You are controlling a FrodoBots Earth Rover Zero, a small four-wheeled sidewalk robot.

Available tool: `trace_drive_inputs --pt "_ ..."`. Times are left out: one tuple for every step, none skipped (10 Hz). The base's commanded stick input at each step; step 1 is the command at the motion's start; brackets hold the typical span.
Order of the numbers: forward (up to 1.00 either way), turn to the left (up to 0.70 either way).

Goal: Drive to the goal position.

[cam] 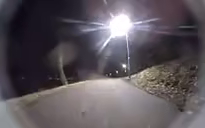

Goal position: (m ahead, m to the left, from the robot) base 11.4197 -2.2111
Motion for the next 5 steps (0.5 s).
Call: trace_drive_inputs --pt "1.00 0.01" --pt "1.00 0.02" --pt "1.00 0.04" --pt "1.00 0.10" --pt "1.00 0.13"
